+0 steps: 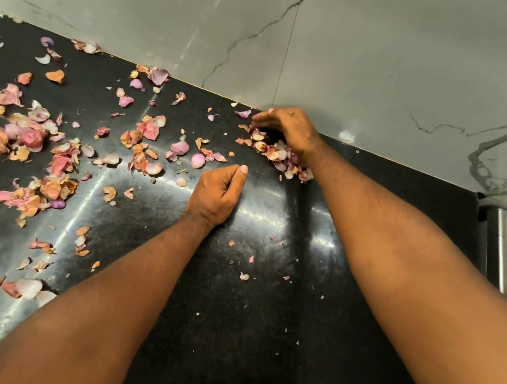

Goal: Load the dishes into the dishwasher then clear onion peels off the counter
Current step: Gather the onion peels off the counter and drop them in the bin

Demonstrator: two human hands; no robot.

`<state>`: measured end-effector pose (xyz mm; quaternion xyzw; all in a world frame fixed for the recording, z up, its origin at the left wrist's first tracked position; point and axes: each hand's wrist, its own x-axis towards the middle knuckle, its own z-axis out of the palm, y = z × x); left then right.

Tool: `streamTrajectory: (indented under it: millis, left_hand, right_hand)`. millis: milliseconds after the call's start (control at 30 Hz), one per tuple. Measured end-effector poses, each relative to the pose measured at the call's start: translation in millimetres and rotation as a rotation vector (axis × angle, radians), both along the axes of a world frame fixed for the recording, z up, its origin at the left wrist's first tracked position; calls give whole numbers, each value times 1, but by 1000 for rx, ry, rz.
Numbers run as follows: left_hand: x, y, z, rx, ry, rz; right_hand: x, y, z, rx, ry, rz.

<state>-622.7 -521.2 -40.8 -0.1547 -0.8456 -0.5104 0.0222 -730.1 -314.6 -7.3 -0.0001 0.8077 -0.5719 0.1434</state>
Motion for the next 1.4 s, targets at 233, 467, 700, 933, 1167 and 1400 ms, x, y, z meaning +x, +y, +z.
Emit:
streamTrajectory:
  millis: [233, 467, 700, 933, 1167, 1400]
  left_hand:
    - [0, -1, 2, 5, 4, -3]
    - [1, -2, 3, 29, -9, 5]
    - [2, -4, 7, 60, -41, 16]
    - [-1, -8, 4, 167, -136, 68]
    - [5, -19, 5, 467, -298, 59]
    - [27, -38, 2, 605, -364, 103]
  right_hand:
    - [-20, -23, 3, 172, 75, 94]
    - [-11, -32, 8, 27, 75, 37]
    - [-19, -43, 11, 186, -7, 40]
    - [-20, -52, 5, -7, -16, -148]
    - [-20, -60, 3, -195, -31, -176]
    - [-23, -75, 5, -122, -28, -79]
